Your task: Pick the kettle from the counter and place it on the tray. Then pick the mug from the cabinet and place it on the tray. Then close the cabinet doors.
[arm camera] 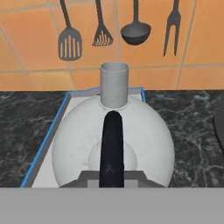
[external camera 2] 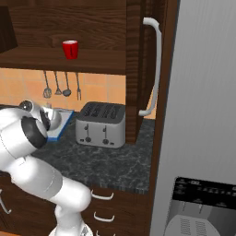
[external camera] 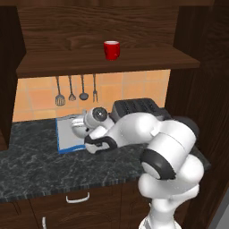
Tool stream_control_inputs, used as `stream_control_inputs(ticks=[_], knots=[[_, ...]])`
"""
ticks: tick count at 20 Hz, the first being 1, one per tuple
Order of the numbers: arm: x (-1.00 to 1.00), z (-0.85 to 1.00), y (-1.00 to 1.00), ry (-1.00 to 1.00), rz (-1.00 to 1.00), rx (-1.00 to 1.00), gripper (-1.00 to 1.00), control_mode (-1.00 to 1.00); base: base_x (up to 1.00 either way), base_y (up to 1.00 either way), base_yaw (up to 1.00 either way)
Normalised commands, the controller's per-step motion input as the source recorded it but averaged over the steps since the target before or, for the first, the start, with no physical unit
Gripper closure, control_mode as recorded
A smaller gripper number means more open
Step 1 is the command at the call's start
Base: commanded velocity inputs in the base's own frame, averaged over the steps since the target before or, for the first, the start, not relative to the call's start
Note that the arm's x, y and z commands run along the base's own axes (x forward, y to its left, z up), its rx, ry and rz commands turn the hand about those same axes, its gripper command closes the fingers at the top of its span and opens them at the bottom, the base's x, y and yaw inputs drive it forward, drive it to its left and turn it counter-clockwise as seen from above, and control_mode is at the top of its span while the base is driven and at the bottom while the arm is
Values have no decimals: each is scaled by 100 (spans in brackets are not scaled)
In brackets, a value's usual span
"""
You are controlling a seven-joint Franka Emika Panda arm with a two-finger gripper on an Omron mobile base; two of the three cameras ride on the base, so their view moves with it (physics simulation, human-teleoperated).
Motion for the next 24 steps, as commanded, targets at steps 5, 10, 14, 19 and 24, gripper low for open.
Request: stream_control_inputs(ticks=[5,10,14,19,24], knots=[[38,0,28,1,0,0,100,-100,0,0,0],[48,-5,13,0,0,0,100,-100,0,0,0],[47,-16,15,5,0,0,100,-100,0,0,0],[35,-26,27,10,0,0,100,-100,0,0,0],[32,-19,20,2,0,0,100,-100,0,0,0]])
